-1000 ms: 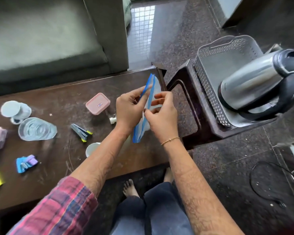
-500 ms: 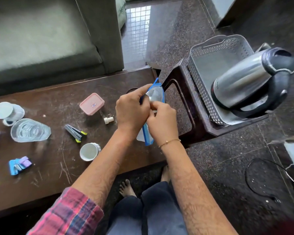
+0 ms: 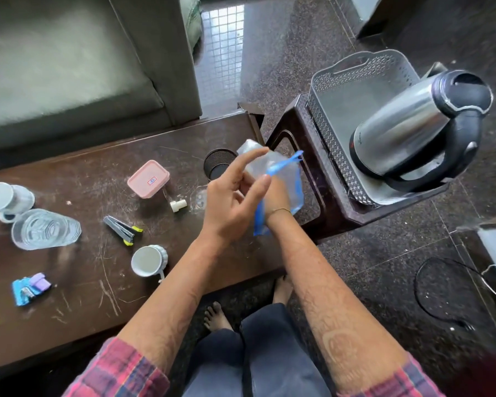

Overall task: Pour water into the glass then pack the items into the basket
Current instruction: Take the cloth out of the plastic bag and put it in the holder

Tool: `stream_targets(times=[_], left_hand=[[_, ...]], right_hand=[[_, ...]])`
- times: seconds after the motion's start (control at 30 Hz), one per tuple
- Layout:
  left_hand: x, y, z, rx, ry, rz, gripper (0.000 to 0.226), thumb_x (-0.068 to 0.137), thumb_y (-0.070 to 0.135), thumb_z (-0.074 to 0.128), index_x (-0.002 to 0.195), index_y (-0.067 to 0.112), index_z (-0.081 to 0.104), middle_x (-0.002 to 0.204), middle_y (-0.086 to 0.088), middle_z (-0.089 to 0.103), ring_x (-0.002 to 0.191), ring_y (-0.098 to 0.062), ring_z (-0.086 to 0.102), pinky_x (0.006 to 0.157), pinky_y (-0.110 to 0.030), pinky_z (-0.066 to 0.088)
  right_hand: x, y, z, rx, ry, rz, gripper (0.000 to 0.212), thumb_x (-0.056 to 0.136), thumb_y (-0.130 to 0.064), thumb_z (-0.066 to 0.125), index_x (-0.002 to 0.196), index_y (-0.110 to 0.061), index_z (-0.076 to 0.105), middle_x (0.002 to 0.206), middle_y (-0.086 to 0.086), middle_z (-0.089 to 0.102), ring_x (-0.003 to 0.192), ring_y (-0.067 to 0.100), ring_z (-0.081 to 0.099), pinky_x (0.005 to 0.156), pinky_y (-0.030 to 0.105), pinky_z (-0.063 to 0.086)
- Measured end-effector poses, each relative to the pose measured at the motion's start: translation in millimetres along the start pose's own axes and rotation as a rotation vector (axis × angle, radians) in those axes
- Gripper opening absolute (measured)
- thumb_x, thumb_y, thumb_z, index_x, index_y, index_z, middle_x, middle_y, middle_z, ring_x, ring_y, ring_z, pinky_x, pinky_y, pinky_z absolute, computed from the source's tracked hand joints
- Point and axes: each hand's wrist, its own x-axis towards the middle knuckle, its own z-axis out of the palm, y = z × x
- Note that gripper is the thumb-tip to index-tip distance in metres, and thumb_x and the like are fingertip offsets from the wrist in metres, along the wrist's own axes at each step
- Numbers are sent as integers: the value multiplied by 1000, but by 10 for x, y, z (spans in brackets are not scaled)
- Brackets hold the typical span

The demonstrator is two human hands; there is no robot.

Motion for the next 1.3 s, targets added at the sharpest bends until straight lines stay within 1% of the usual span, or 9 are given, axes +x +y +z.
stream_targets(times=[0.13, 0.2, 0.3, 0.4, 0.5, 0.67, 1.03, 1.2, 1.3], left_hand=[[73, -231, -211, 4, 143, -219, 52, 80, 47, 52, 128, 26, 51, 101, 4, 60, 95, -8, 57, 85, -23, 44], [147, -402, -334, 67, 128, -497, 72, 74, 53, 59, 135, 18, 45, 123, 0, 56, 111, -14, 55, 95, -28, 43], [109, -511, -495, -495, 20, -938, 63, 81, 51, 63, 130, 12, 54, 127, -9, 62, 96, -19, 67, 72, -26, 56], [-33, -556, -603, -661, 33, -1028, 32, 93, 37, 54, 110, 12, 65, 110, -7, 71, 86, -19, 73, 66, -26, 59], [-50, -570, -656, -552, 96, -958, 21, 93, 30, 56, 100, 13, 66, 102, -6, 72, 88, -21, 70, 77, -32, 57], [32, -572, -871, -516, 174, -833, 16, 93, 26, 58, 98, 14, 67, 95, -3, 75, 84, -15, 71, 82, -30, 57], [131, -725, -1094, -594, 169, -762, 37, 97, 12, 47, 82, 23, 79, 87, 3, 76, 81, -12, 72, 78, -27, 59], [132, -732, -1048, -564, 215, -754, 31, 98, 12, 46, 91, 21, 74, 91, 4, 75, 86, -12, 71, 85, -29, 56], [130, -695, -1064, -507, 229, -754, 18, 99, 23, 47, 102, 21, 65, 103, 2, 72, 110, -20, 63, 100, -38, 48]], right_hand=[[46, 59, -228, 286, -273, 53, 51, 88, -9, 61, 133, 4, 42, 128, 12, 52, 121, 24, 50, 95, 23, 49], [54, 184, -322, 576, -493, 116, 79, 64, -22, 83, 131, -1, 47, 127, 16, 58, 119, 30, 55, 98, 40, 51], [-32, 166, -368, 719, -671, 139, 93, 44, -39, 91, 123, -8, 52, 101, 6, 64, 91, 21, 63, 74, 34, 60], [-15, 101, -313, 610, -565, 118, 53, 81, -6, 68, 128, 5, 46, 96, 10, 64, 80, 19, 61, 77, 30, 58], [31, 211, -269, 679, -577, 77, 81, 45, 5, 89, 117, 0, 54, 90, 11, 69, 77, 18, 68, 65, 27, 59], [42, 182, -531, 492, -486, -28, 16, 86, -3, 61, 95, -16, 59, 76, -9, 69, 72, 6, 64, 56, 18, 55], [154, 269, -951, 522, -169, -118, 29, 77, 4, 65, 101, -13, 64, 97, 4, 71, 83, 17, 69, 74, 26, 59], [211, 261, -1007, 298, 333, -263, 48, 81, 5, 55, 126, -10, 45, 117, 1, 55, 101, 16, 55, 91, 33, 51], [122, 200, -935, 72, 482, -535, 70, 80, 11, 44, 143, -19, 36, 140, -6, 45, 110, 0, 48, 85, 0, 36]])
